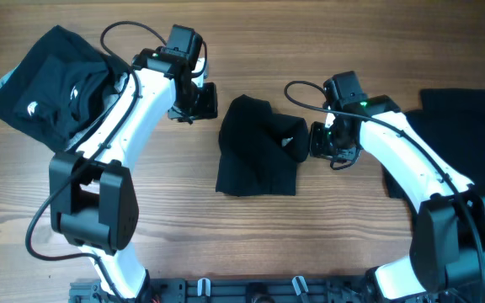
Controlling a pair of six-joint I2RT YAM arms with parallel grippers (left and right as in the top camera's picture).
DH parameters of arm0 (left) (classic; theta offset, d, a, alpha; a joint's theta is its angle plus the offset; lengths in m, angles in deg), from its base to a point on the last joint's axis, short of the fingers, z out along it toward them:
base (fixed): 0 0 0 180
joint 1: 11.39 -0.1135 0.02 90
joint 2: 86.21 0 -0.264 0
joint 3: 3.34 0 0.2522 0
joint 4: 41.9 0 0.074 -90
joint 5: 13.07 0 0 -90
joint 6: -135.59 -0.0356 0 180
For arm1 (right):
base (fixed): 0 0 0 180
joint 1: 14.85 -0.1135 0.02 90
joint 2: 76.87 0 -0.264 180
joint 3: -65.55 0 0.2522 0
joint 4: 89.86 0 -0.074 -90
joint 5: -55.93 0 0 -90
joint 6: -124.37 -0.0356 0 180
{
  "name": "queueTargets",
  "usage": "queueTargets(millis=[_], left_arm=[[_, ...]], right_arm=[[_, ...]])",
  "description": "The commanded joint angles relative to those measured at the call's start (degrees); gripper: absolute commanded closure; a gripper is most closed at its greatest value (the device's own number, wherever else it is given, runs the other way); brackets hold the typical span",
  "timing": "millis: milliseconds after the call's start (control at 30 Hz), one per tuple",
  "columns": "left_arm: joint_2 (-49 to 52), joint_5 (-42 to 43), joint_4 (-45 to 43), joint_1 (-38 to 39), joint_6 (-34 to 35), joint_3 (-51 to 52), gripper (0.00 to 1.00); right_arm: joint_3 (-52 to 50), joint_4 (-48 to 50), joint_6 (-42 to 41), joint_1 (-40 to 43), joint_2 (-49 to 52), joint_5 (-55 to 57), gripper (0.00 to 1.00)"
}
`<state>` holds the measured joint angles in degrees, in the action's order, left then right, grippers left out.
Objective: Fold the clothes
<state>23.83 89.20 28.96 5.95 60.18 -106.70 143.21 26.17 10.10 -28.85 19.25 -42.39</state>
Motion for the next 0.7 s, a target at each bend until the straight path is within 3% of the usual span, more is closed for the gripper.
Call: queueTargets(millis=[0,200,367,533,667], left_arm=[[0.8,5.2,-2.0,2.8,-2.4,0.2,0.96],[8.0,8.1,-6.2,10.8,0.3,0.2,0.96],[19.2,9.0,-15.2,17.0,8.9,0.2,0.96],[16.9,8.9,-14.6,18.6,8.6,-2.1,0.96],[7.4,4.9,-7.6,14.0,8.6,-8.1,0.73]], right_arm=[[3.4,0.5,3.4,1.0,-3.2,-0.2,0.69],[4.5,1.6,3.0,3.7,-9.9,-0.2,0.68],[4.5,1.6,1.7,5.1,-10.1,-0.6,0.67],[4.5,1.5,4.1,5.1,-10.1,-2.5,0.67],[4.5,4.0,14.4,4.7,-10.1,-20.2,0.68]])
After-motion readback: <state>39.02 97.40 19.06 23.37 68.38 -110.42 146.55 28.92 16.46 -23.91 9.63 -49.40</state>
